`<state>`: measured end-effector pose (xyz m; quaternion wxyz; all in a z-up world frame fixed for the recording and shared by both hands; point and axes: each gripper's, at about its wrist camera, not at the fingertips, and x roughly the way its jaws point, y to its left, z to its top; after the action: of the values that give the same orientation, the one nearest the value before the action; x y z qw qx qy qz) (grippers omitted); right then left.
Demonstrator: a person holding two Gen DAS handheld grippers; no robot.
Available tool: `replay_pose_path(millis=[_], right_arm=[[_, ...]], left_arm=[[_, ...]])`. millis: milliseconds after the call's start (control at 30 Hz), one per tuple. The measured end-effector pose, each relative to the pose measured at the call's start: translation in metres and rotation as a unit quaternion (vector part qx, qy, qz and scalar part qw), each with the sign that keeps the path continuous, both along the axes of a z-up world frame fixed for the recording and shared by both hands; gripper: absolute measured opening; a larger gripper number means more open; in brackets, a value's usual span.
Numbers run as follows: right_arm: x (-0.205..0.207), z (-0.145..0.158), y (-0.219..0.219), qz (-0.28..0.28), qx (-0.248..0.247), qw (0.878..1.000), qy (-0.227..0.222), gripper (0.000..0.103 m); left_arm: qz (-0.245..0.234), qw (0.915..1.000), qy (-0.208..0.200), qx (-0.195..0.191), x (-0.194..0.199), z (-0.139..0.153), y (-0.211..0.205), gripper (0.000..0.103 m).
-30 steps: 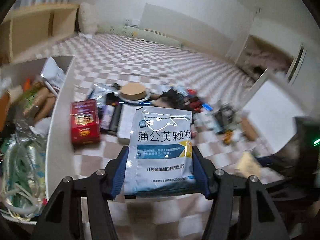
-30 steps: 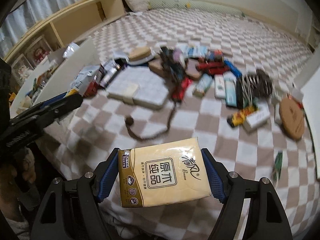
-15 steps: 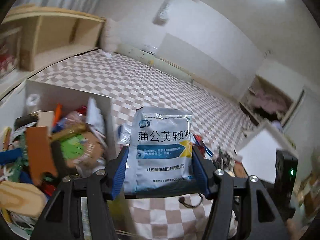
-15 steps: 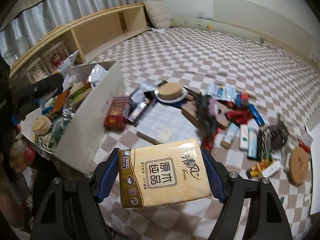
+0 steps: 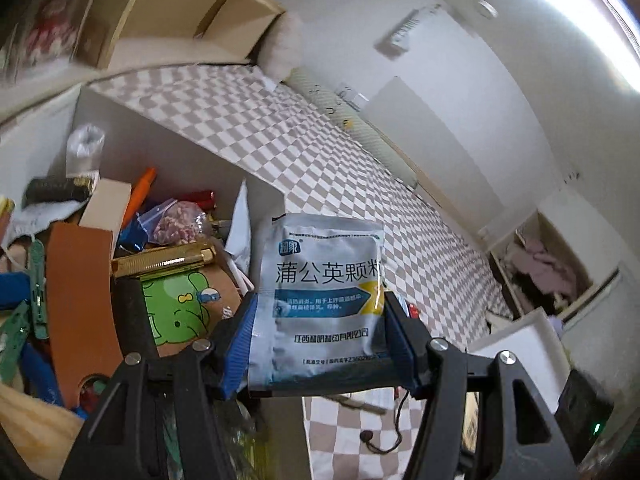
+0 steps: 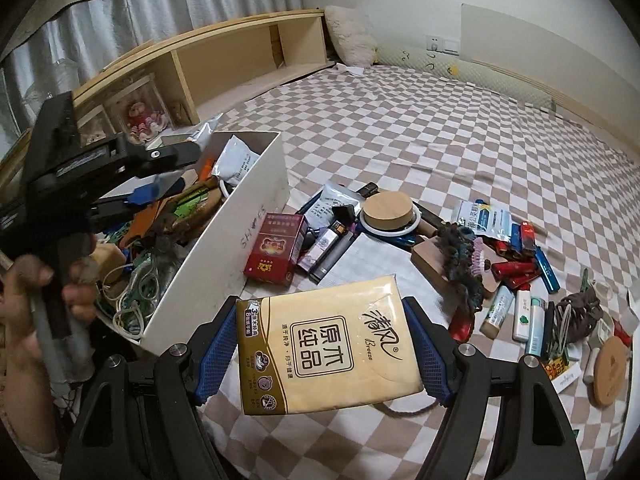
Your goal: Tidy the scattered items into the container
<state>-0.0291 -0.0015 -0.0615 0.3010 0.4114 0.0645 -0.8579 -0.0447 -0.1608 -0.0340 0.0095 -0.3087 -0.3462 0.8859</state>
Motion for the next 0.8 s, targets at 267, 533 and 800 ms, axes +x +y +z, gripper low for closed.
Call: replay_pose_path(millis=[267, 533, 800], right_arm=[[-0.007, -0.004, 0.001, -0.008, -0.002, 1.0, -0.009, 0.079], [-0.007, -0.005, -0.002, -0.004, 0.0, 1.0, -0.012, 0.079], [-0.006, -0.004, -0.002, -0.004, 0.002, 1.0, -0.011, 0.079]], left_arm=[[0.005, 0.9995, -0.009, 0.029, -0.009, -0.008, -0.005, 0.06], [0.003, 0.997, -0.019, 0.075, -0.014, -0.017, -0.007, 0.06], [0.026, 0.9941, -0.014, 0.104, -0.011, -0.017, -0.015, 0.099]])
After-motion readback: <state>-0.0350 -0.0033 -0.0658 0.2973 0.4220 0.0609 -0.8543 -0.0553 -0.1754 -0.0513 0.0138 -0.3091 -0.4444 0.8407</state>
